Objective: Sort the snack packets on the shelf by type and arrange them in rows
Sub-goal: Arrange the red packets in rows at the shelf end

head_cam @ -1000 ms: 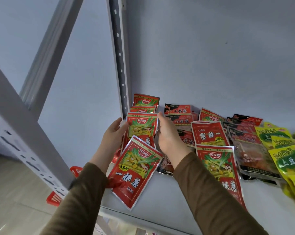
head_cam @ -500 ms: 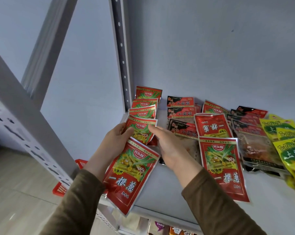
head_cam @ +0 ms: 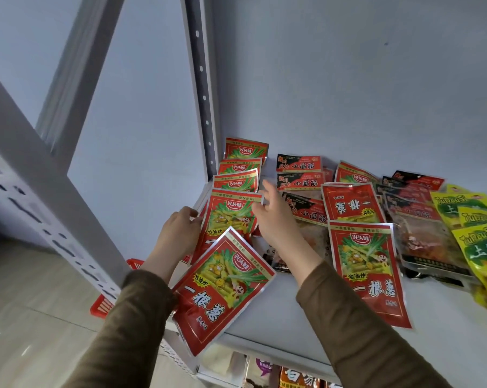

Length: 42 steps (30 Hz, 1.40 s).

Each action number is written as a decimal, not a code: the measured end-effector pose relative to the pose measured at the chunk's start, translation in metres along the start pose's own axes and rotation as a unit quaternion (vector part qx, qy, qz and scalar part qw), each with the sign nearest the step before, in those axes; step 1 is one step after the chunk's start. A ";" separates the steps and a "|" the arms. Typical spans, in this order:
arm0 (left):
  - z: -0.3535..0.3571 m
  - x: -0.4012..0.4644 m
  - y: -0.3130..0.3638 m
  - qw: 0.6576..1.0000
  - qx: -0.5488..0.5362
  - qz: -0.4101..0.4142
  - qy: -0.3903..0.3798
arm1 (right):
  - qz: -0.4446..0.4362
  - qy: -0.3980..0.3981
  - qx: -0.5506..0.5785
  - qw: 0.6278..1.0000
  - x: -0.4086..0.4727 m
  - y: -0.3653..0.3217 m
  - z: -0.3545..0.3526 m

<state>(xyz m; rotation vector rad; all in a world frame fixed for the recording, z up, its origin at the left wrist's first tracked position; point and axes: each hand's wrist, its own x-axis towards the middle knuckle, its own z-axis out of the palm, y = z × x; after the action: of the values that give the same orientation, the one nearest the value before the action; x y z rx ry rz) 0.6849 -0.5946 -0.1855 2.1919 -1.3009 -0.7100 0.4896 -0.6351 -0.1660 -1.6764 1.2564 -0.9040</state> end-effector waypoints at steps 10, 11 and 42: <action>0.002 0.018 0.018 0.984 -0.171 -0.035 0.018 | -0.088 0.090 -0.176 0.976 0.011 0.015 -0.008; 0.003 0.020 0.021 0.976 -0.209 -0.050 0.020 | -0.092 0.094 -0.163 0.978 0.012 0.015 -0.008; 0.012 0.027 0.035 0.940 -0.339 0.002 -0.045 | 0.166 -0.006 0.341 0.925 0.030 0.007 0.023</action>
<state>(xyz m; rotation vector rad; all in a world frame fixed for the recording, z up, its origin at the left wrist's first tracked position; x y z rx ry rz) 0.6656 -0.6355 -0.1767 1.6049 -0.9079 -1.0779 0.5150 -0.6611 -0.1799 -0.8889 1.0093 -0.9693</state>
